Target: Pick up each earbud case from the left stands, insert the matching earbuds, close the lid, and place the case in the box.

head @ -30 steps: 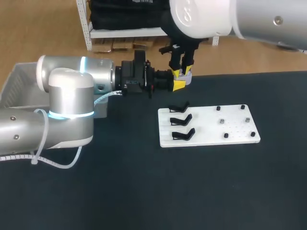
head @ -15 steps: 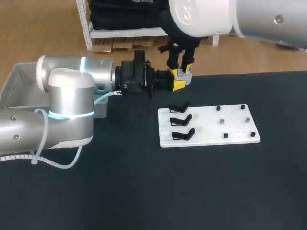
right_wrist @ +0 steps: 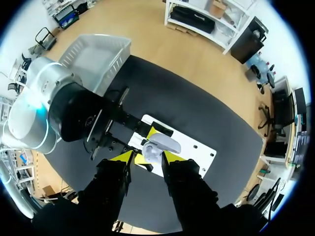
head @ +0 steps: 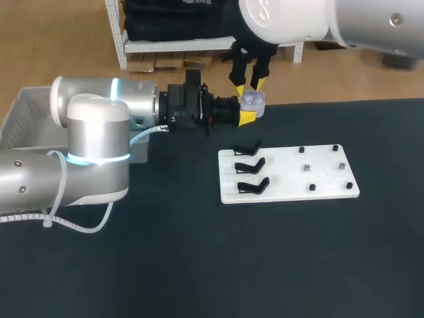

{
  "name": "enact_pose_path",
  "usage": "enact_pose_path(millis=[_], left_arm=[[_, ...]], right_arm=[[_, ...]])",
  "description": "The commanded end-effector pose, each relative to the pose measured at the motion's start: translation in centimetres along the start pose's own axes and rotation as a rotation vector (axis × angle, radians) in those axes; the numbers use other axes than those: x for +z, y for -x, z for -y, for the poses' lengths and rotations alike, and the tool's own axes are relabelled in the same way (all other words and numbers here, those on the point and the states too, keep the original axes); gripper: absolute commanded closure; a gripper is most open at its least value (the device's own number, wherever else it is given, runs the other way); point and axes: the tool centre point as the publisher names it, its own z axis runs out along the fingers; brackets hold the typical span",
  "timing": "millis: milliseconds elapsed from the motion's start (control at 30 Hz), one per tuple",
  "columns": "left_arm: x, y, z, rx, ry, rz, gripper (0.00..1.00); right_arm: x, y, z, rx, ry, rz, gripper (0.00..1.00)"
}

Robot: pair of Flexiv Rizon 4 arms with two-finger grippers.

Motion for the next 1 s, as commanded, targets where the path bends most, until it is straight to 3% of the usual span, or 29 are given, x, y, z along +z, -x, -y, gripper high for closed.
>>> enact_pose_path(millis=[33, 433, 1000], left_arm=[[0.0, -0.1, 0.1, 0.004, 0.004, 0.006, 1.00], [0.0, -0.1, 0.1, 0.004, 0.004, 0.006, 1.00], [0.0, -0.1, 0.1, 0.004, 0.004, 0.006, 1.00]], right_arm=[[-0.3, -0.9, 0.0, 0.009, -0.005, 0.009, 0.65], [0.4, -3.6, 0.1, 0.058, 0.017, -0.030, 0.67], [2.1, -2.8, 0.7, 0.078, -0.001, -0.050, 0.67]])
